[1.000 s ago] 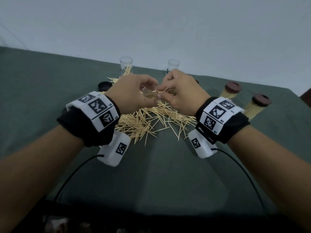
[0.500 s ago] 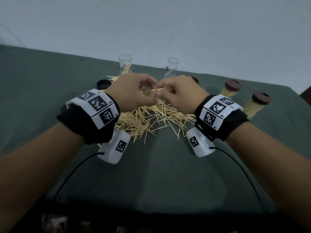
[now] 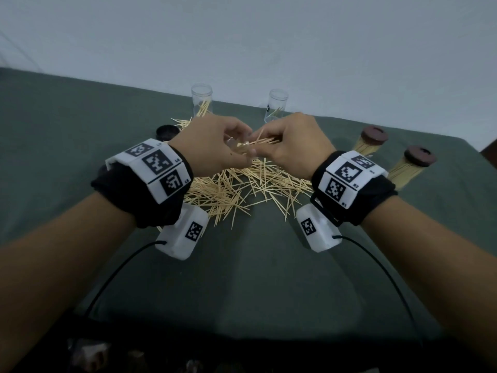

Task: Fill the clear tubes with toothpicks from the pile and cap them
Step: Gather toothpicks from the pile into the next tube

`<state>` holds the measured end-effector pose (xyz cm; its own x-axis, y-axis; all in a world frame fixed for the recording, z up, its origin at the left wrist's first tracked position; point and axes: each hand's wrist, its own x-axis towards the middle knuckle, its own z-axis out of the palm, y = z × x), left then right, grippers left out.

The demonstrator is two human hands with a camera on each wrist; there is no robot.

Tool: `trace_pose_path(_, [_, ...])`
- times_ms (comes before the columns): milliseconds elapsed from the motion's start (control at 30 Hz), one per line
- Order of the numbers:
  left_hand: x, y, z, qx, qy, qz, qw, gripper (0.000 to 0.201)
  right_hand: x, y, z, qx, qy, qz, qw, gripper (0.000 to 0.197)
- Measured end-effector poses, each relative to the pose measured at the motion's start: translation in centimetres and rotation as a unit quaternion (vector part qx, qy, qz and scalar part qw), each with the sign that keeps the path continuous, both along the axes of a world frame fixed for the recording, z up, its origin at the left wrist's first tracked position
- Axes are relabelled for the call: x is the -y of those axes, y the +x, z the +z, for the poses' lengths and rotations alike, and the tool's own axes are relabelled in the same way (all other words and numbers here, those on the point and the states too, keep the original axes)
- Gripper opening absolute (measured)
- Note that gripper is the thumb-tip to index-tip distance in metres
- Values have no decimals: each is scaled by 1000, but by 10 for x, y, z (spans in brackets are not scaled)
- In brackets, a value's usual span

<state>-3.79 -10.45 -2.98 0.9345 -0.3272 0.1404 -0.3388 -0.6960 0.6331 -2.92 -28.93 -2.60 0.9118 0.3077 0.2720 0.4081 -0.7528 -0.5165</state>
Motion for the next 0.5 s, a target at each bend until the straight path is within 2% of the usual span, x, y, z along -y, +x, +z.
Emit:
trace_pose_path(233, [-1, 0, 1, -13, -15, -3, 1000, 44, -2, 0, 1, 26, -2, 7, 1000, 18])
trace_pose_path(333, [0, 0, 2, -20, -27, -4, 999, 43, -2, 0, -1, 35, 38, -9, 999, 14])
trace_pose_path(500, [0, 2, -1, -21, -35, -2, 999, 46, 0, -5, 3, 5, 81, -3, 997, 20])
